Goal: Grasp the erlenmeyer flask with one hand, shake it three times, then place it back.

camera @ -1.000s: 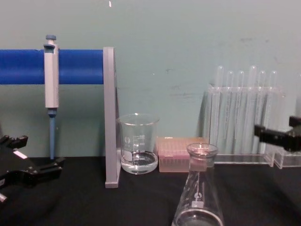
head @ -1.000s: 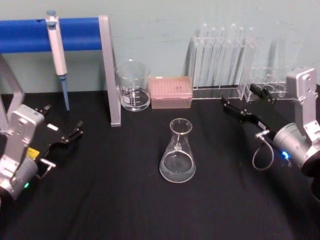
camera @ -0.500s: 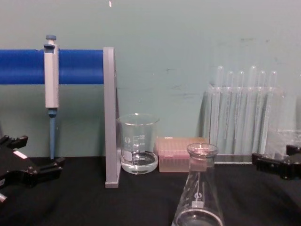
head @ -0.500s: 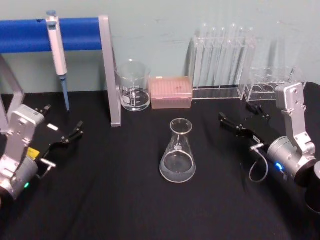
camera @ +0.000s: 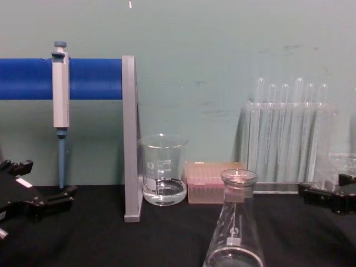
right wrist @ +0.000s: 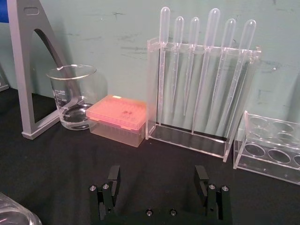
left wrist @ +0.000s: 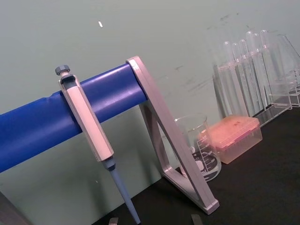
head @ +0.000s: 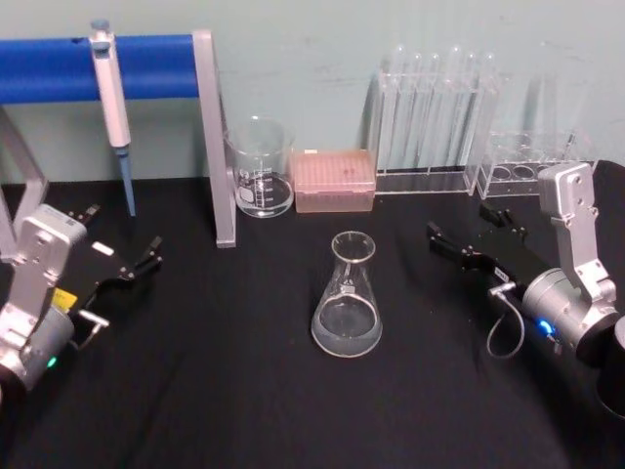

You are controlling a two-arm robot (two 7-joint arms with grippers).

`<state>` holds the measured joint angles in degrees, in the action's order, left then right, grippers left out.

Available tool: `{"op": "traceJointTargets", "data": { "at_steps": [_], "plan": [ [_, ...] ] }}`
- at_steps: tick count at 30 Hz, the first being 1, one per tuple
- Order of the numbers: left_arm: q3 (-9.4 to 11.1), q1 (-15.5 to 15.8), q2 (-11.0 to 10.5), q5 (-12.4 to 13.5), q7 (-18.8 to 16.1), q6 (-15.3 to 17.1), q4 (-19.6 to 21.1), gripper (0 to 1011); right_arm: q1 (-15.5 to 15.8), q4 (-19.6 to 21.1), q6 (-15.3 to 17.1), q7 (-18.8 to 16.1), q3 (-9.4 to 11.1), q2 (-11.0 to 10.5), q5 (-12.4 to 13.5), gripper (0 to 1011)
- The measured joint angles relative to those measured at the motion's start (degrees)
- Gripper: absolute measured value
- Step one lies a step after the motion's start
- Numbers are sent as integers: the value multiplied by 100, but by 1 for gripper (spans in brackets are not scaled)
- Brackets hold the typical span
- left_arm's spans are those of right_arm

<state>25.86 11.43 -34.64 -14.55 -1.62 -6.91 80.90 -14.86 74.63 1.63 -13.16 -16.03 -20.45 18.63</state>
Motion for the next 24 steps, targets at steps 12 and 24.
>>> {"op": "traceJointTargets", "data": {
  "at_steps": [12,24],
  "plan": [
    [0,0,0,0,0,0,0,1001,-4,1,-5,21,-14,-5,1,1000],
    [0,0,0,0,0,0,0,1001,-8,1,-9,29,-21,-7,2,1000]
  ]
}}
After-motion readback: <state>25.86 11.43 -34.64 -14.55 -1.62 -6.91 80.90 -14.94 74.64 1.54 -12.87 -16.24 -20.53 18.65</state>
